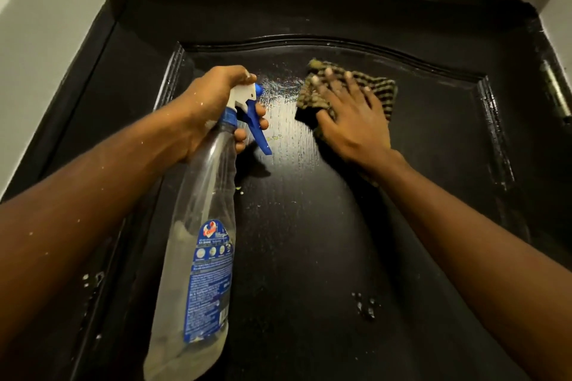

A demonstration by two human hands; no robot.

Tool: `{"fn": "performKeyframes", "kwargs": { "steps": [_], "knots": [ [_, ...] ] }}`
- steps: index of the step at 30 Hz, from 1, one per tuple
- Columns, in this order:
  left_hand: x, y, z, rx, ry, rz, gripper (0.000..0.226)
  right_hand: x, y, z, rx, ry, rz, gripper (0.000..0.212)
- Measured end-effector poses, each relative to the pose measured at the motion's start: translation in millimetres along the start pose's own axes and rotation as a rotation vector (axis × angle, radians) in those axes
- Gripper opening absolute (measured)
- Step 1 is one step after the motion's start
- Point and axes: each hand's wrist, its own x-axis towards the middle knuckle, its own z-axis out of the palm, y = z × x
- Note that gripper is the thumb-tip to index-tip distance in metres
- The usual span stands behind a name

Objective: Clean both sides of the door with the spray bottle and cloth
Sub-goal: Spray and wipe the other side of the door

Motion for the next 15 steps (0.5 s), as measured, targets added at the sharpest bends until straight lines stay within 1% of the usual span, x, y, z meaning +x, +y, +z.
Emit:
{"fn": "performKeyframes", "kwargs": {
  "steps": [2,4,5,7,9,11,13,15],
  "knots": [
    [-1,-1,-2,0.013,-0.006,-0.022,0.028,-27,-5,1,-0.009,-0.044,-0.127,0.066],
    [-3,-2,-3,0.018,-0.002,-0.036,0.029,-59,4,1,-0.006,-0.059,-0.173,0.067],
    [-4,-2,-4,0.019,0.0,-0.044,0.029,-72,12,1,0.003,-0.043,-0.146,0.067],
    [-5,-2,-8,0.036,0.01,-0.066,0.028,-82,29,-3,0.026,0.024,0.007,0.067],
    [-7,-2,-14,0.065,0.028,-0.076,0.029,-68,39,-7,0.044,0.082,0.202,0.066],
    [-10,1,-22,0.069,0.051,-0.067,0.027,-35,36,-8,0.07,0.113,0.341,0.064],
    [-14,2,-29,0.032,0.063,-0.044,0.022,1,24,-8,0.069,0.105,0.405,0.062],
    [-16,3,-40,0.016,0.067,-0.029,0.021,31,0,-4,0.071,0.077,0.369,0.061]
  ]
}}
